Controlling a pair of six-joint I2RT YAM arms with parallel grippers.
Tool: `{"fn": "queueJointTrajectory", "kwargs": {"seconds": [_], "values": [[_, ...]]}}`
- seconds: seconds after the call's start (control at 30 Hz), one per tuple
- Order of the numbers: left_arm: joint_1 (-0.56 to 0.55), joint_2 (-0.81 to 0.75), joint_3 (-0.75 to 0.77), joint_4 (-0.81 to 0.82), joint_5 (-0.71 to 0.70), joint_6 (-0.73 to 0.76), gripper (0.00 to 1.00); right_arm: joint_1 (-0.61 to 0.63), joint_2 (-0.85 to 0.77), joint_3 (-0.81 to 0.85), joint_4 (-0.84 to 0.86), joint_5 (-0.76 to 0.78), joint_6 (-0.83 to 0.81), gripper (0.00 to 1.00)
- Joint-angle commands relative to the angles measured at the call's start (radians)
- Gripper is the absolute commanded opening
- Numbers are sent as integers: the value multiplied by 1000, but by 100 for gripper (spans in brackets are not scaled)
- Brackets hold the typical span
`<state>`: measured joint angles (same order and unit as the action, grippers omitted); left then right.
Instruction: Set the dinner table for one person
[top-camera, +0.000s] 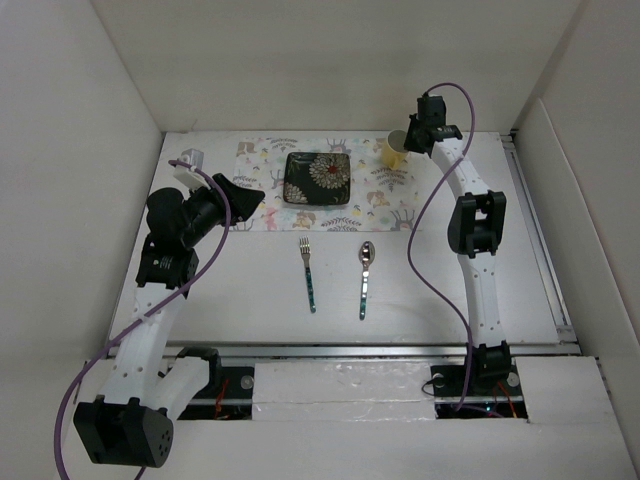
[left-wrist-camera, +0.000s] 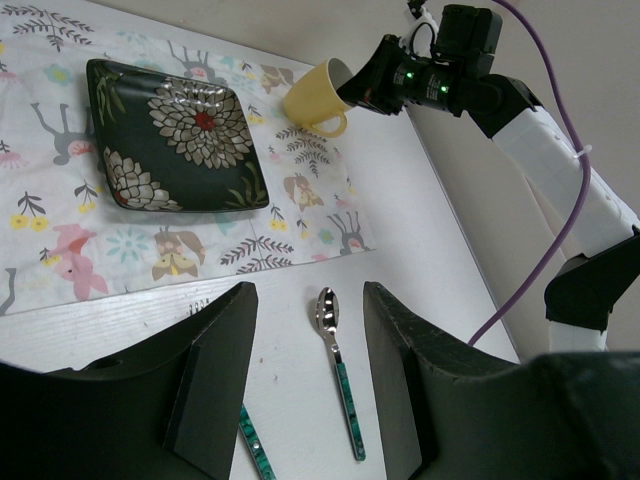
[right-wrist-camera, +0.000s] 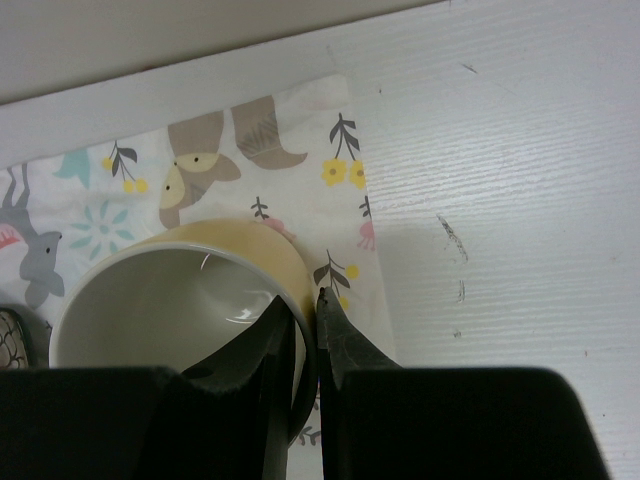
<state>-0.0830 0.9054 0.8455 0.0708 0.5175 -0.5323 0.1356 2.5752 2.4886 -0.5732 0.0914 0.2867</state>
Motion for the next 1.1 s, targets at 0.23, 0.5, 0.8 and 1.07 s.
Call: {"fn": "queueJointTrajectory", "kwargs": {"seconds": [0.23, 0.5, 0.8, 1.07], "values": [[3, 10, 7, 47, -20, 8, 44, -1, -55, 10, 139, -5, 25, 30], [3, 35, 17, 23, -39, 17, 44, -1, -170, -63, 185, -42, 35, 47], [3, 127, 38, -9, -48, 41, 7, -10, -582, -577, 422, -137, 57, 47], [-107, 197, 124, -124, -267, 110, 0, 93, -1238, -1452, 864, -231, 222, 0]]}}
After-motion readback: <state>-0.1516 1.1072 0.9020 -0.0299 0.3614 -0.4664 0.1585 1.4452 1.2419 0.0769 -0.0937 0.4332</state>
